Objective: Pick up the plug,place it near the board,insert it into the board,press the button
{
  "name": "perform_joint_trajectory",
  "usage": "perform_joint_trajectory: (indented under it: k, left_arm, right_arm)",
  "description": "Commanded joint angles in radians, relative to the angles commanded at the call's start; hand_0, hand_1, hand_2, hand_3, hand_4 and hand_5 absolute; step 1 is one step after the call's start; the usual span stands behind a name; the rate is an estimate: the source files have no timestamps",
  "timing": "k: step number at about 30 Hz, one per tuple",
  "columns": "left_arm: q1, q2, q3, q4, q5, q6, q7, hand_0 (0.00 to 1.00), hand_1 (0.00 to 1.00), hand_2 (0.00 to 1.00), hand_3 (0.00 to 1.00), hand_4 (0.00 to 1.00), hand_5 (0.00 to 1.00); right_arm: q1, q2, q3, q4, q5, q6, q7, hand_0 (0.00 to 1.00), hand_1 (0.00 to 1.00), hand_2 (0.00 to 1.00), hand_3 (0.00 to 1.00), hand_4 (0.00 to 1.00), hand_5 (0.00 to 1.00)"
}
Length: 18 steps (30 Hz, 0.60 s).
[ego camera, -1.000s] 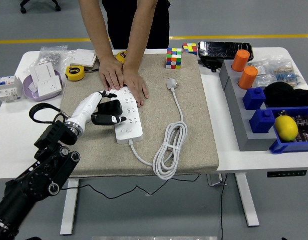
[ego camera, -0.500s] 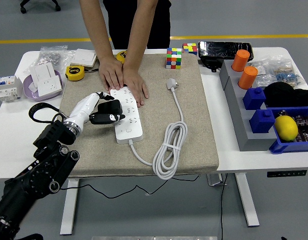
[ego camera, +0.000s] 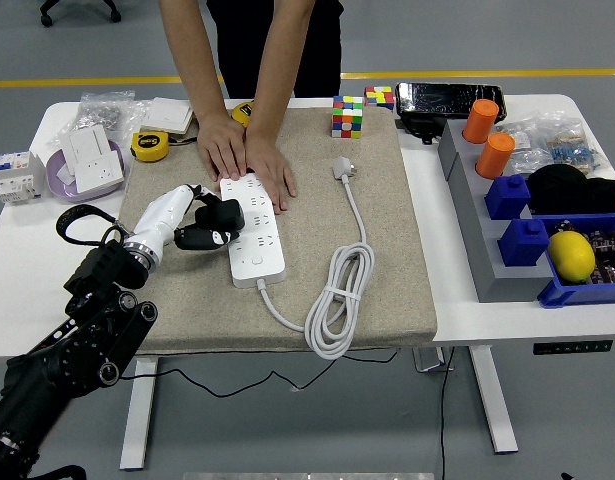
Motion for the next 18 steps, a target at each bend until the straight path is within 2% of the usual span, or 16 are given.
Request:
perform_joint_trajectory:
  k: [1,2,13,14,18]
  left_arm:
    - [-0.001,0.000,-0.001,0.001,-0.001,0.001,-0.001,0.904,0.872,0.701,0.576,0.863,0.208]
    - [-0.001,0.000,-0.002,0.001,-0.002,0.001,-0.001,0.893,0.850,0.603,0.549,0.831,0.187]
    - [-0.005,0.000,-0.005,0.009,-0.007,0.003,-0.003,0.888,0.839,0.575,0.536,0.814,0.195]
    - [-0.004,0.000,-0.005,0.009,-0.007,0.003,-0.003,0.880,0.798,0.508,0.490,0.779,0.212]
    - [-0.002,0.000,-0.004,0.007,-0.009,0.005,-0.003,0.880,0.798,0.508,0.490,0.779,0.212]
  right_arm:
    - [0.000,0.000,-0.001,0.000,0.000,0.000,0.000,0.830,0.760,0.755,0.785,0.998,0.846]
    - [0.001,0.000,-0.001,0.000,0.000,0.000,0.000,0.830,0.760,0.755,0.786,0.998,0.847]
    - [0.000,0.000,-0.003,0.000,-0.001,0.001,-0.001,0.830,0.759,0.755,0.785,0.998,0.855]
    - [0.000,0.000,-0.003,0.000,-0.001,0.000,-0.001,0.830,0.759,0.755,0.785,0.998,0.859]
    - [-0.001,0.000,-0.003,0.000,-0.002,0.001,-0.001,0.830,0.759,0.755,0.785,0.998,0.859]
